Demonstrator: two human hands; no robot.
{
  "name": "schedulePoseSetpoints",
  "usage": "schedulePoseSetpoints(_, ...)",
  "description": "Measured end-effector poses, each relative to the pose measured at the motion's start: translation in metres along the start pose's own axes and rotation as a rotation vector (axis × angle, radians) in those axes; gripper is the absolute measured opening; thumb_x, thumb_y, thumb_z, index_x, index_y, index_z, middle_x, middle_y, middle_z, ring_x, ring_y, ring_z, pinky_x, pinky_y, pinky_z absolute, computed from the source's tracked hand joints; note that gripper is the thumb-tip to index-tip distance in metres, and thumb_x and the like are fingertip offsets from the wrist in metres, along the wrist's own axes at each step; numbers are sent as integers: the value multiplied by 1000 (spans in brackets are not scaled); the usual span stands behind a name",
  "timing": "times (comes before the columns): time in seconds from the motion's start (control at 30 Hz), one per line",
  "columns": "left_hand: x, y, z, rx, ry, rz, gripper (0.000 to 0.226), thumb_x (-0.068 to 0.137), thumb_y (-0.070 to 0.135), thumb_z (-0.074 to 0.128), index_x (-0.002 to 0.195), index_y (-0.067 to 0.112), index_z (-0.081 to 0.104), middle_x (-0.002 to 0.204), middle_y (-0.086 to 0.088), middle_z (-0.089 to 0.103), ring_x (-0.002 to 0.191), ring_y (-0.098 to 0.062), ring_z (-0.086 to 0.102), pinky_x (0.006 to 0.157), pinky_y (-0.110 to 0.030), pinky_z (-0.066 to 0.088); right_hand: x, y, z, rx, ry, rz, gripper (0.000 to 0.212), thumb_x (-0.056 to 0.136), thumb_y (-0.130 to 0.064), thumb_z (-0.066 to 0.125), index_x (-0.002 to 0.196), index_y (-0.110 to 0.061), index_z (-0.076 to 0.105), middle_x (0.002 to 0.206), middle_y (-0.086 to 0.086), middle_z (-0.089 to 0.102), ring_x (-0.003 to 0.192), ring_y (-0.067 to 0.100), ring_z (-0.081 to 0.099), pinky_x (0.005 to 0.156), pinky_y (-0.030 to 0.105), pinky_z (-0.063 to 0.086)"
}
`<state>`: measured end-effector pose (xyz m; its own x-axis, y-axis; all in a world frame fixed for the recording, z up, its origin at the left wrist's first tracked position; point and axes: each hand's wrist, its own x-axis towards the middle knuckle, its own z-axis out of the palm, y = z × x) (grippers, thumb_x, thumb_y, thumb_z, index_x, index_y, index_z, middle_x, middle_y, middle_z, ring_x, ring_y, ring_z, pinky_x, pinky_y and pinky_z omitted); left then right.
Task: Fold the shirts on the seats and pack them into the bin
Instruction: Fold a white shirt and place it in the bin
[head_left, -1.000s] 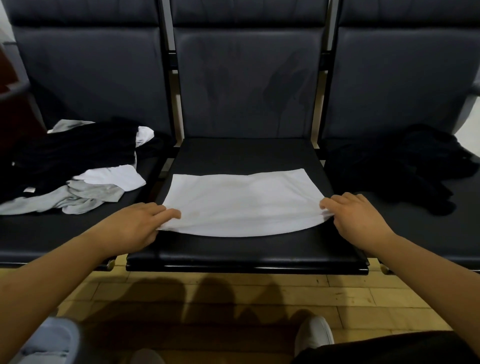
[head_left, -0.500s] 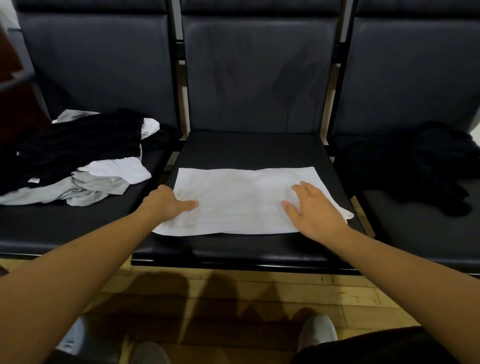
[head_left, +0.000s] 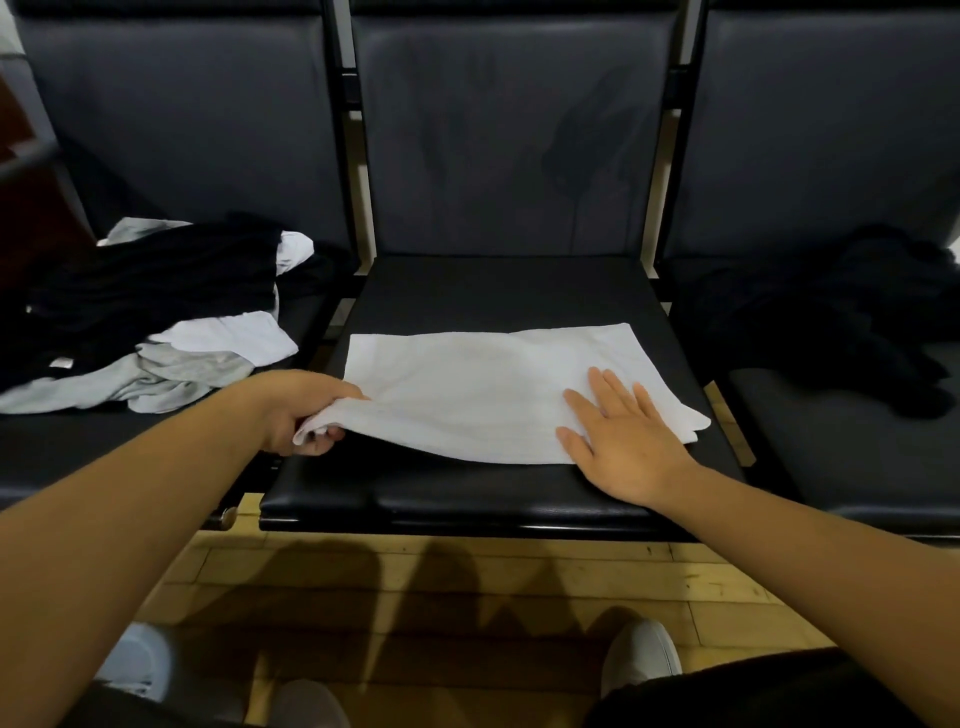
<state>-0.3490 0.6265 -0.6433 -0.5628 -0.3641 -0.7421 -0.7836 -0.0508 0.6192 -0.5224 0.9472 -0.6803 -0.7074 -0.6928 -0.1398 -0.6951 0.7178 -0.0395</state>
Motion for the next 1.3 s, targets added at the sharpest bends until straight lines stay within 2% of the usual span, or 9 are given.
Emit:
schedulePoseSetpoints(0.17, -20, 51, 4, -412, -65, 208, 18, 90, 7, 54, 72, 12, 55, 52, 1, 47, 38, -8, 39, 39, -18, 31, 0, -2, -1, 37, -26, -143, 73, 95, -63, -3, 161, -32, 0, 169, -3, -14, 154, 13, -16, 123, 35, -12)
schedulePoseSetpoints(0.4, -55, 101, 53, -229, -68, 427, 18, 91, 11, 64, 106, 0, 67, 90, -13, 73, 71, -20, 71, 57, -27, 56, -3, -45, -6, 297, -115, -159, 56, 109, -42, 27, 161, -27, 14, 169, -1, -5, 155, 18, -10, 125, 33, -5)
schedulePoseSetpoints(0.5, -51, 125, 84, -13, -11, 485, 38, 85, 16, 73, 119, 1, 64, 99, -15, 72, 87, -28, 70, 68, -36, 55, 3, -57, -23, 718, -201, -50, 47, 107, -39, 39, 151, -23, 43, 161, -4, 33, 151, 17, 24, 120, 29, 20)
schedulePoseSetpoints(0.57, -49, 133, 109, 171, 12, 501, 41, 84, 26, 76, 118, 9, 63, 105, -10, 72, 93, -26, 71, 74, -37, 57, 10, -53, -35, 1214, -131, 151, 35, 104, -33, 47, 126, -12, 65, 127, 1, 63, 121, 22, 57, 101, 31, 43)
schedulePoseSetpoints(0.7, -52, 135, 143, 537, -149, 514, 47, 98, 56, 53, 133, 26, 57, 111, -1, 72, 93, -16, 66, 80, -32, 55, 22, -13, -40, 1874, -30, 567, 51, 104, -46, 44, 119, -2, 66, 108, 11, 71, 100, 27, 67, 84, 38, 57)
schedulePoseSetpoints(0.8, -42, 122, 136, 624, -87, 544, 45, 100, 56, 47, 124, 21, 64, 103, 4, 75, 88, -14, 68, 84, -30, 56, 21, 2, -32, 1764, -96, 615, 58, 88, -57, 66, 120, -8, 69, 114, 14, 74, 103, 34, 72, 97, 48, 55)
schedulePoseSetpoints(1.0, -3, 84, 99, 836, 214, 582, 23, 93, 44, 66, 100, 22, 65, 104, 4, 67, 91, -13, 64, 79, -29, 53, 17, -14, -38, 1229, -77, 509, 42, 75, -20, 82, 109, 0, 68, 112, 24, 71, 97, 40, 72, 84, 50, 59)
schedulePoseSetpoints(1.17, 11, 78, 104, 505, 283, 357, 80, 85, 51, 75, 139, 4, 38, 129, -11, 55, 105, -24, 59, 74, -32, 49, 7, -21, -52, 1725, -82, 593, 11, 93, -4, 63, 103, 1, 66, 93, 16, 75, 74, 26, 75, 62, 34, 62)
schedulePoseSetpoints(1.3, 17, 77, 107, 509, 232, 295, 43, 87, 44, 75, 100, 10, 54, 103, -2, 59, 84, -15, 56, 74, -31, 51, -1, -23, -45, 1533, -129, 677, 10, 92, 0, 55, 97, 3, 63, 67, 10, 64, 59, 24, 64, 61, 32, 55)
